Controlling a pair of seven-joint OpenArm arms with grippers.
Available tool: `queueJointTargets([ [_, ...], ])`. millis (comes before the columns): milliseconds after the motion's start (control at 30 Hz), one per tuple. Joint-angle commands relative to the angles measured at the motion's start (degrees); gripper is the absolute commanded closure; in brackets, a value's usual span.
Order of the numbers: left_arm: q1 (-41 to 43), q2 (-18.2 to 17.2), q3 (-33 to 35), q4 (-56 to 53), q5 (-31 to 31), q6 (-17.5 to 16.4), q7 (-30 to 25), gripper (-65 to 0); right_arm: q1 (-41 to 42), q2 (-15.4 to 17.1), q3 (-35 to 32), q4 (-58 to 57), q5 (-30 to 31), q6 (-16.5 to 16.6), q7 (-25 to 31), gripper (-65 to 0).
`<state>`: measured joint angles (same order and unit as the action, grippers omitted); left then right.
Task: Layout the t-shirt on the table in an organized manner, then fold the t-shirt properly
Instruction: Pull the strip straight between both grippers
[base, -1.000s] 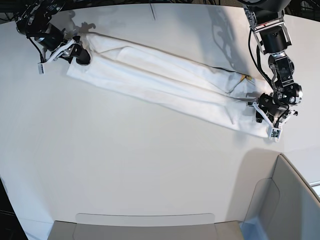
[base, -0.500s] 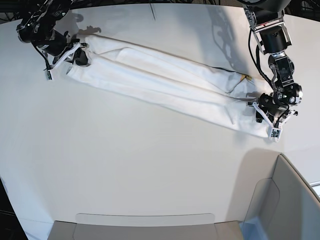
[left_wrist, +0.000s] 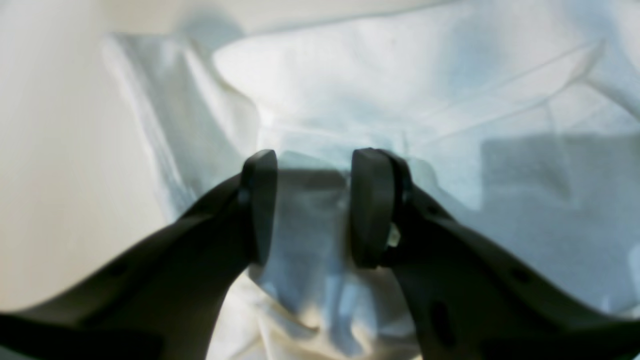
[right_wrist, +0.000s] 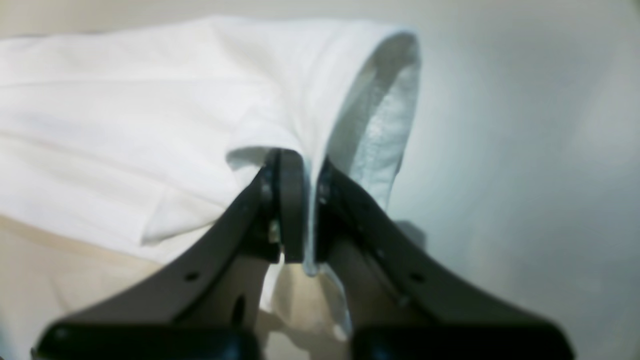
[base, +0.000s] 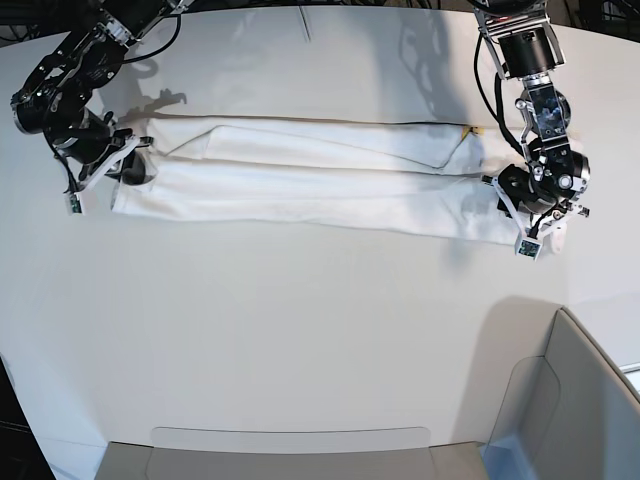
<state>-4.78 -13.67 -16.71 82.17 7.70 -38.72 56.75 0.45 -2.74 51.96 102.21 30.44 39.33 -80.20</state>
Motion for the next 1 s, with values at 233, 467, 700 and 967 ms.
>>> queueJointTargets([
  [233,0.95,-0.35,-0.3,0.16,0.25,-1.28,2.19,-24.8,7.07,5.25,-0.4,0.95,-2.08,0.67,1.13,0.0],
  [467,0.86,-0.26,-3.38,0.25,-0.01,-1.28,2.28,-24.8,8.21,7.18,-0.4,0.95,-2.08,0.67,1.13,0.0],
  [700,-1.69,1.67,-9.36,2.71,-0.01,-1.28,7.47,-24.8,8.04,6.66,-0.49,0.86,-2.17,0.67,1.13,0.0],
  [967,-3.27,1.41,-15.95,9.39,-0.01,-1.28,10.46,-24.8,8.12,7.01,-0.49,-1.33,-2.17,0.67,1.22,0.0],
])
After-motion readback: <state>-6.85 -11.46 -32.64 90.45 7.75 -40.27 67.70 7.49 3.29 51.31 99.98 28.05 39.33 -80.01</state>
